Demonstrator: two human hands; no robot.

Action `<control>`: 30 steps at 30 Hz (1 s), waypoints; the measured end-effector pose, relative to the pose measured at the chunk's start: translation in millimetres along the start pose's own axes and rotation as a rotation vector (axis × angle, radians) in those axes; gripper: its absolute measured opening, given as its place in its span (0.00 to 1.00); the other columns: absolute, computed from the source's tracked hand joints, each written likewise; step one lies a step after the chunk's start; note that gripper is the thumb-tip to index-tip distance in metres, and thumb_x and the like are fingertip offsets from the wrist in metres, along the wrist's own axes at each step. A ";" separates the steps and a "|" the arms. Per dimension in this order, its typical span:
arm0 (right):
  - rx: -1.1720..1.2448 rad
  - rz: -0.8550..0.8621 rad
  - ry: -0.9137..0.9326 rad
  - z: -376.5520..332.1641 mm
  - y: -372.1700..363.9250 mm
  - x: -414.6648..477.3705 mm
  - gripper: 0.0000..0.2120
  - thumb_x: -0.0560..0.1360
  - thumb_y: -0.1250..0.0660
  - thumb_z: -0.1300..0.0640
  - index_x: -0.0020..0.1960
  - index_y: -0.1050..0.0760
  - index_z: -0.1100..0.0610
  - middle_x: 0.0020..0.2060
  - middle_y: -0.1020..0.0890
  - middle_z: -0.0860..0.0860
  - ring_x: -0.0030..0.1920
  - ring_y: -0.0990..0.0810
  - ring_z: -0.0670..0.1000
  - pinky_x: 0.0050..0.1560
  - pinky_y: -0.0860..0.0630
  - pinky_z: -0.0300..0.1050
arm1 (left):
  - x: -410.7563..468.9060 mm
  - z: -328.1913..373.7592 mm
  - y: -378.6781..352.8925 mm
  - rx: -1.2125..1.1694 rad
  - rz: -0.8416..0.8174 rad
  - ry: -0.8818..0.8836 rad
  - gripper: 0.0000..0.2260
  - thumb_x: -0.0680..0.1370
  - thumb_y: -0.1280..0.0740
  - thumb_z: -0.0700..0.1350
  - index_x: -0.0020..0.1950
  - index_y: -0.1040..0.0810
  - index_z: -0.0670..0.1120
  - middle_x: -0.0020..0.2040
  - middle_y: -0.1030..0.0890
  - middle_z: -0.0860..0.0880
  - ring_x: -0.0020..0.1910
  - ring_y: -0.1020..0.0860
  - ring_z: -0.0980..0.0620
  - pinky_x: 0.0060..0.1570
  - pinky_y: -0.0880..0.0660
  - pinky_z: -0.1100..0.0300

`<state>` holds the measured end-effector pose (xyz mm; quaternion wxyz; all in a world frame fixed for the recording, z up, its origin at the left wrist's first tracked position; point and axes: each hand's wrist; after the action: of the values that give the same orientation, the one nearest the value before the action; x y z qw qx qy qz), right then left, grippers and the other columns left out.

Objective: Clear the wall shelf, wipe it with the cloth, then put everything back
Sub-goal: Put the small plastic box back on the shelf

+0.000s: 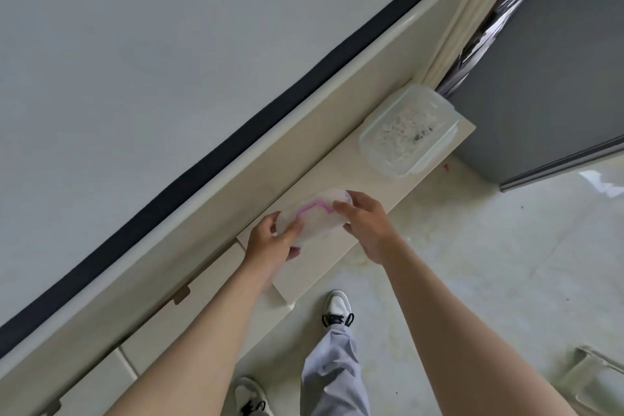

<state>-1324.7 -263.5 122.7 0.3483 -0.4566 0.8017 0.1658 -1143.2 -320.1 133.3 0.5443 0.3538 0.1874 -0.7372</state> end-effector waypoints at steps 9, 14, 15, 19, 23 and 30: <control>-0.072 -0.039 -0.016 8.4 0.4 37.2 0.14 0.72 0.27 0.52 0.56 0.21 0.49 0.55 0.17 0.50 0.55 0.20 0.51 0.62 0.24 0.51 | 38.1 -18.3 -9.6 -0.061 0.011 0.069 0.14 0.77 0.26 0.48 0.61 0.21 0.47 0.59 0.17 0.43 0.51 0.18 0.49 0.53 0.18 0.52; -0.080 -0.028 -0.047 14.0 1.2 45.5 0.29 0.63 0.27 0.45 0.63 0.21 0.52 0.56 0.17 0.50 0.58 0.19 0.53 0.66 0.24 0.57 | 42.4 -22.6 -12.9 -0.092 0.021 0.089 0.13 0.77 0.27 0.44 0.60 0.21 0.47 0.59 0.18 0.44 0.50 0.18 0.50 0.53 0.18 0.55; -0.083 -0.024 -0.049 15.1 1.6 46.7 0.31 0.62 0.27 0.44 0.63 0.22 0.52 0.56 0.17 0.50 0.58 0.19 0.53 0.66 0.25 0.57 | 43.9 -23.8 -13.2 -0.097 0.023 0.091 0.12 0.77 0.27 0.44 0.60 0.21 0.48 0.59 0.18 0.44 0.50 0.18 0.50 0.53 0.19 0.55; -0.108 -0.040 -0.053 12.3 0.7 47.2 0.24 0.64 0.27 0.45 0.59 0.21 0.49 0.55 0.16 0.49 0.57 0.19 0.52 0.66 0.24 0.56 | 49.2 -24.5 -14.6 -0.134 0.031 0.100 0.12 0.77 0.27 0.44 0.59 0.22 0.49 0.58 0.17 0.45 0.50 0.18 0.51 0.54 0.19 0.55; -0.116 -0.040 -0.039 13.3 -0.6 49.9 0.24 0.66 0.28 0.45 0.61 0.21 0.49 0.55 0.16 0.49 0.57 0.19 0.51 0.66 0.24 0.54 | 50.1 -24.9 -15.2 -0.153 0.035 0.091 0.13 0.78 0.27 0.44 0.61 0.22 0.48 0.59 0.18 0.46 0.51 0.17 0.50 0.53 0.19 0.56; -0.159 0.013 -0.056 13.6 1.3 37.5 0.41 0.69 0.26 0.37 0.75 0.32 0.52 0.65 0.24 0.49 0.67 0.24 0.52 0.70 0.28 0.55 | 35.5 -21.1 -3.3 0.029 0.117 0.084 0.27 0.75 0.25 0.51 0.71 0.29 0.49 0.66 0.26 0.48 0.56 0.19 0.45 0.54 0.18 0.51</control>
<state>-1333.1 -278.0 86.6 0.3320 -0.4726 0.7790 0.2440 -1145.2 -328.9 92.8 0.5726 0.4028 0.1784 -0.6914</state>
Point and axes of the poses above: each hand's wrist, its own x-axis towards the middle knuckle, its own y-axis out of the back of the hand, z = x × y
